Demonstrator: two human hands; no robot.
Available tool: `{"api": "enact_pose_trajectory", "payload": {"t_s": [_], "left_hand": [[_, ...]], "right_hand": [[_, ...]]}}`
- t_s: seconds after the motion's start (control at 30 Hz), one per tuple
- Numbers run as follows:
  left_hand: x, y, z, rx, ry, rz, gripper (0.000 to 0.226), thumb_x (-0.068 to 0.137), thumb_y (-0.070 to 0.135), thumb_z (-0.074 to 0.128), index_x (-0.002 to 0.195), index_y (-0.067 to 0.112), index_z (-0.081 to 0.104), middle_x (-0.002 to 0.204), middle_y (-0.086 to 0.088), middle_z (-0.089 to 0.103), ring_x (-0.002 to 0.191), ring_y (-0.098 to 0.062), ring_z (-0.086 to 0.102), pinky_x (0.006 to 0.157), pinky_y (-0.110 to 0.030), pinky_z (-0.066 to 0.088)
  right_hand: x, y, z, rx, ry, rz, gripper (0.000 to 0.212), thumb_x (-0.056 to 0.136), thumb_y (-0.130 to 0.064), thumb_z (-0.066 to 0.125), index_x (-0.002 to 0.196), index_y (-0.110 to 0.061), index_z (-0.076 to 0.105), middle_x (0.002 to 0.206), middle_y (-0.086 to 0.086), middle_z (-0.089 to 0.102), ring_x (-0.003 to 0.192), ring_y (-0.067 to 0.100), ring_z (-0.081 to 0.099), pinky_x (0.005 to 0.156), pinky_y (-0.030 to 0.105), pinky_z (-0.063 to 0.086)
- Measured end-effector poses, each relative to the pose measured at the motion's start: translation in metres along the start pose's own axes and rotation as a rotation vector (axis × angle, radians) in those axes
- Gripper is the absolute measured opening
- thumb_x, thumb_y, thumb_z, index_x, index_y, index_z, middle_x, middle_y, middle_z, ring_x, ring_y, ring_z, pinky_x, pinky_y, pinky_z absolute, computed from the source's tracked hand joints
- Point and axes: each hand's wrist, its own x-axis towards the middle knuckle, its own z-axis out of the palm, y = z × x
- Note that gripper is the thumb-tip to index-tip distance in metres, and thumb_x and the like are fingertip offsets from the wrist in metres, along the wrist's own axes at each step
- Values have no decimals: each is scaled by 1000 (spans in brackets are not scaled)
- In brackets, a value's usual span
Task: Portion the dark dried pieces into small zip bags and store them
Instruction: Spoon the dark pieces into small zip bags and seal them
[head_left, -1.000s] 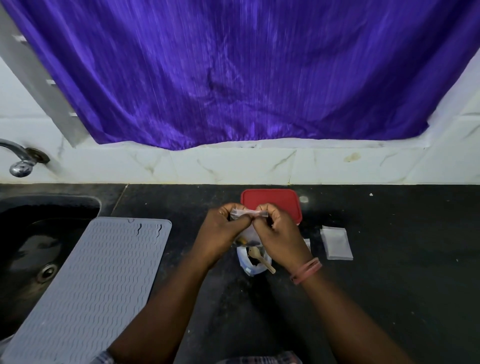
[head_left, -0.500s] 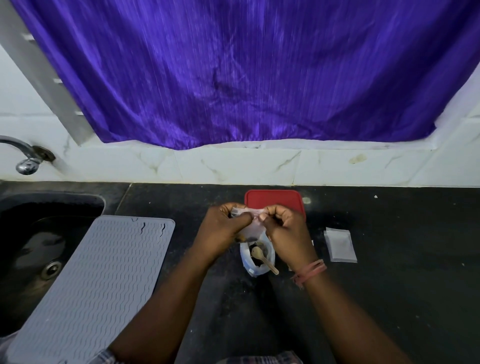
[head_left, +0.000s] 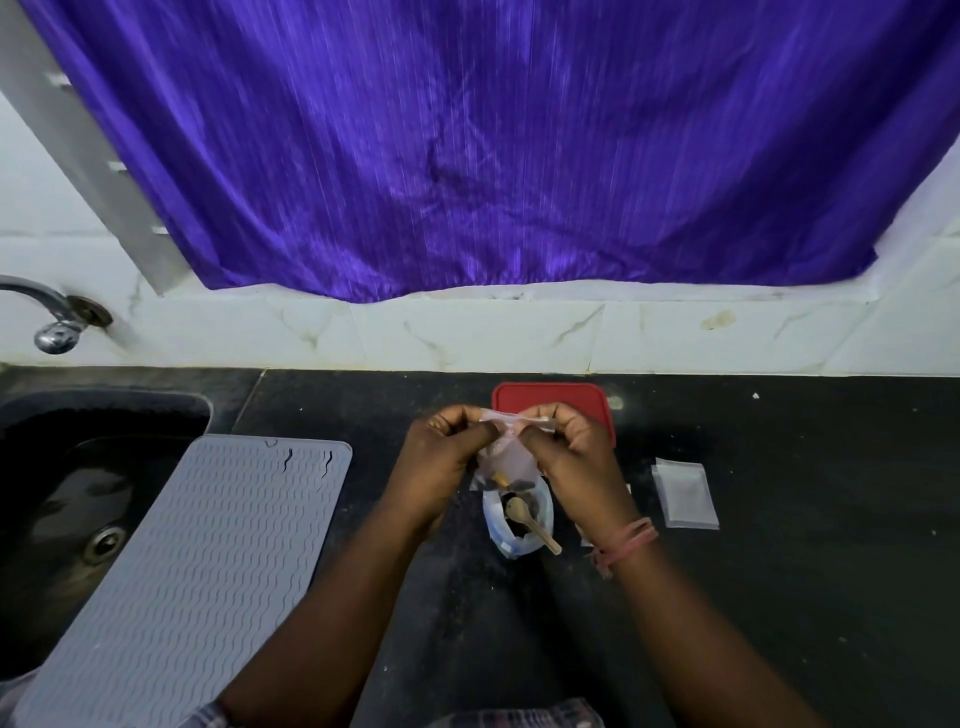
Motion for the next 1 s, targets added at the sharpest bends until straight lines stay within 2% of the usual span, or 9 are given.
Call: {"api": "enact_pose_trajectory", "payload": {"t_s": [0.17, 0.3, 0.4, 0.57, 0.67, 0.73, 0.83, 0.9, 1.0], "left_hand": [[7, -5, -3, 37, 6, 10, 7, 88, 9, 75, 89, 5, 79, 86, -19, 77, 77, -32, 72, 76, -46, 59], [8, -4, 0, 73, 3, 2, 2, 84, 7, 79, 84, 6, 80, 82, -16, 78, 73, -28, 73, 72, -39, 59], [10, -8, 0, 54, 21, -11, 5, 86, 6, 76, 83, 7, 80, 82, -17, 78, 72, -25, 71, 71, -36, 57], [14, -22, 8, -124, -20, -144, 14, 98, 13, 65, 100, 5, 76, 94, -16, 77, 85, -29, 70, 78, -40, 57], [12, -32, 17, -185, -161, -244, 32, 99, 27, 65, 122, 5, 67, 118, -17, 74, 112, -38, 70, 99, -54, 55], [7, -36, 29, -156, -217, -291, 37, 97, 29, 69, 125, 6, 65, 120, -18, 74, 115, -42, 68, 102, -57, 53], [4, -42, 46, -127, -248, -312, 25, 93, 15, 73, 112, -1, 71, 106, -23, 76, 98, -39, 73, 92, -48, 60], [3, -46, 59, -136, -241, -331, 14, 91, 4, 73, 104, -1, 73, 94, -17, 77, 84, -27, 75, 77, -35, 63], [6, -53, 79, -167, -184, -371, 17, 92, -3, 68, 108, -4, 71, 90, -13, 78, 76, -19, 76, 65, -27, 61]], "right_hand": [[3, 2, 1, -110, 38, 28, 6, 97, -18, 63, 93, -17, 68, 90, 3, 72, 82, 8, 64, 75, 24, 52], [5, 5, -1, -172, 66, 59, 10, 97, -19, 63, 90, -16, 68, 87, 7, 72, 79, 14, 65, 73, 32, 55], [6, 5, -5, -82, 106, 57, 8, 93, -16, 69, 90, -10, 73, 86, 5, 75, 78, 10, 66, 68, 18, 54], [0, 11, -11, 27, 109, 107, 11, 90, -16, 71, 93, -9, 79, 87, 7, 78, 89, 27, 74, 82, 36, 60], [-5, 10, -20, 85, 151, 138, 11, 89, -14, 73, 93, -6, 79, 84, 7, 78, 83, 23, 75, 74, 30, 60], [-5, 8, -29, 148, 218, 164, 11, 87, -10, 74, 91, -1, 78, 78, 7, 77, 69, 13, 73, 63, 21, 55], [-4, 7, -40, 233, 283, 205, 8, 84, -5, 74, 91, -2, 78, 76, 4, 76, 63, 6, 70, 59, 16, 53], [-3, 15, -50, 194, 284, 226, 6, 87, -10, 73, 87, -9, 79, 82, 5, 77, 72, 15, 70, 70, 25, 55], [-10, 29, -67, 194, 214, 340, 19, 94, -25, 67, 88, -11, 77, 83, 5, 77, 75, 21, 73, 71, 31, 57]]}}
